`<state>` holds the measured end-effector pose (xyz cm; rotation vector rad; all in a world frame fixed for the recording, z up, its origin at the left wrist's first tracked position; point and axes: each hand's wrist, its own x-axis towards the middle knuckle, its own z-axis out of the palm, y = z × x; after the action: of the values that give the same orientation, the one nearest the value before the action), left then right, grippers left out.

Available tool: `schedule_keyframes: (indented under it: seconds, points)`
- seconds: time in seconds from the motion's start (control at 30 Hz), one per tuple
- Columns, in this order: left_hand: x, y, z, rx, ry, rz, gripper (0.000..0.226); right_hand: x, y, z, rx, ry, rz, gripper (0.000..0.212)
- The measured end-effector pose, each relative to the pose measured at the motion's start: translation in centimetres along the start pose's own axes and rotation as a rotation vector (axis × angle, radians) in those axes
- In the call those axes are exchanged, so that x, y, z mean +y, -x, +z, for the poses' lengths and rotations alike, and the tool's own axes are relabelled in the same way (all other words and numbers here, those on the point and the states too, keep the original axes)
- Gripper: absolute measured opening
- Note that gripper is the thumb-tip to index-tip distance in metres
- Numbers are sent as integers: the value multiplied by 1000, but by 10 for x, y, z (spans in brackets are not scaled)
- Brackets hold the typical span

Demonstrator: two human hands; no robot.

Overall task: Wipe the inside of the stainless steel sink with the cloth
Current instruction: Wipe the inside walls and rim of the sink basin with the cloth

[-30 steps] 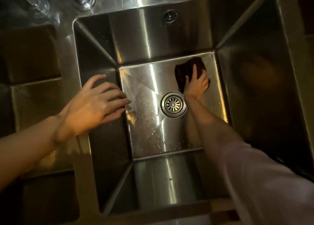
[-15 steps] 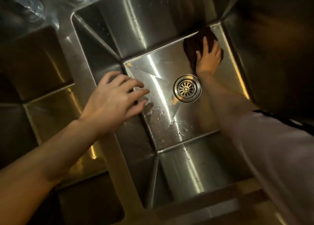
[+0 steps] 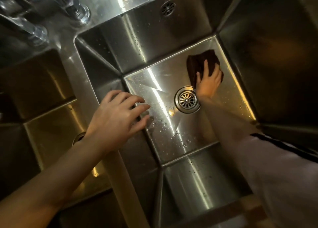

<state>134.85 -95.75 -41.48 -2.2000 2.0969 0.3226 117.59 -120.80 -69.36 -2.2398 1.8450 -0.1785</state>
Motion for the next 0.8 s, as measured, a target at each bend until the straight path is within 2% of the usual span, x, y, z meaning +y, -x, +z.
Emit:
schedule_keyframes:
  seconds: [0.27, 0.37, 0.47, 0.53, 0.63, 0.73, 0.8]
  points:
    - [-2, 1, 1, 0, 12, -15, 44, -10, -86, -17, -90, 25, -14, 56]
    - [-1, 2, -1, -11, 20, -22, 44, 6, -49, -9, 5, 39, -8, 52]
    - [1, -1, -2, -27, 30, -21, 44, 23, 24, -3, 58, 47, 184, 51]
    - [1, 0, -4, -50, 33, -22, 45, 17, 58, 3, 24, 1, 254, 51]
    - [0, 1, -4, -79, 16, -21, 47, 11, 49, -2, -7, 20, 237, 55]
    - [0, 0, -3, -77, 26, -31, 47, 32, 19, -9, -10, 36, 93, 55]
    - [1, 0, -4, -71, 30, -46, 47, 33, 22, -10, 27, -9, 139, 54]
